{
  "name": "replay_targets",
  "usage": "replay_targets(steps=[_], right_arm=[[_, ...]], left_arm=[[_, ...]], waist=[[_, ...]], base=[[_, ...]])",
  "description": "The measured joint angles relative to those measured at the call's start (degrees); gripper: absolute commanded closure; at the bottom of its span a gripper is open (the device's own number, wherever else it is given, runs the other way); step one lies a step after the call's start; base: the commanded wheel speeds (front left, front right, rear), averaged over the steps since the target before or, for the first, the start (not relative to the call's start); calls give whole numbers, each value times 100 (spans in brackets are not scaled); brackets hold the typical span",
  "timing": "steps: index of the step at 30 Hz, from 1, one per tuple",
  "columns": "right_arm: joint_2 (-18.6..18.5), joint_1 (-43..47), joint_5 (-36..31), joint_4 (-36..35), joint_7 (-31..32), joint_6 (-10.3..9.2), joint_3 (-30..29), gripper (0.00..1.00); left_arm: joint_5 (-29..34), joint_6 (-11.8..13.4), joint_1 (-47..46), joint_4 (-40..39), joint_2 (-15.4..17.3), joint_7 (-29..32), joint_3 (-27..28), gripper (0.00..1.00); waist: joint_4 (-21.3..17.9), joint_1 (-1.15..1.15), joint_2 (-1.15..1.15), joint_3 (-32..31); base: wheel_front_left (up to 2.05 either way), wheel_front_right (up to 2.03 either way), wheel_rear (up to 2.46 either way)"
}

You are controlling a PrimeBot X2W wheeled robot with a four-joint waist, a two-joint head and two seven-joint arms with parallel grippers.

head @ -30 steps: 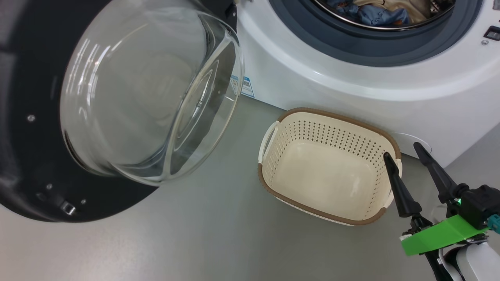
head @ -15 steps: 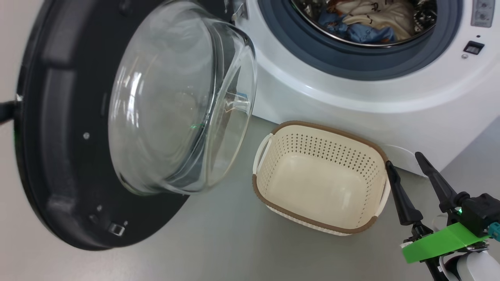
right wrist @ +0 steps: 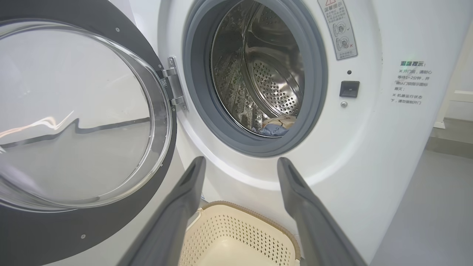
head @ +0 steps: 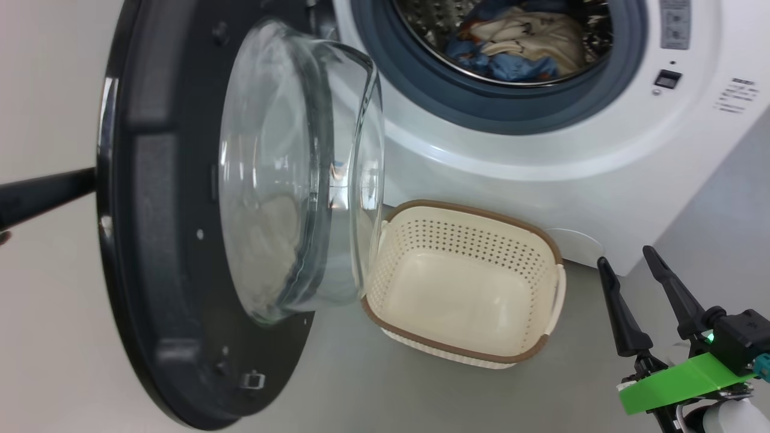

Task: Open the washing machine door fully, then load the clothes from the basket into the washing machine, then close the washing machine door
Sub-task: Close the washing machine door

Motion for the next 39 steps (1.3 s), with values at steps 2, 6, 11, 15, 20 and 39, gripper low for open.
replay_targets(steps=[2, 6, 11, 15, 20, 39], right_arm=[[12, -1, 0, -2, 0, 0, -13, 0], [35, -1, 0, -5, 0, 0, -38, 0], [85, 0, 0, -14, 0, 0, -99, 0], [157, 1, -1, -21, 0, 0, -127, 0], [179, 1, -1, -25, 0, 0, -133, 0], [376, 2, -1, -42, 0, 0, -158, 0]], left_arm=[[122, 0, 1, -108, -78, -1, 3, 100], [238, 0, 92, -313, -264, -76, -2, 100], [281, 0, 110, -514, -499, -83, -53, 100], [365, 0, 112, -599, -630, -185, -76, 100], [597, 0, 105, -647, -761, -396, -89, 100], [1005, -1, -129, -554, -1002, -1167, -363, 100]], waist=[[-84, 0, 0, -17], [-268, 0, 0, -43], [-512, 1, 0, -71], [-725, 0, 0, -94], [-1019, 1, 0, -111], [-2096, 1, 0, -48]], base=[[0, 0, 0], [0, 0, 0], [0, 0, 0], [0, 0, 0], [0, 0, 0], [0, 0, 0]])
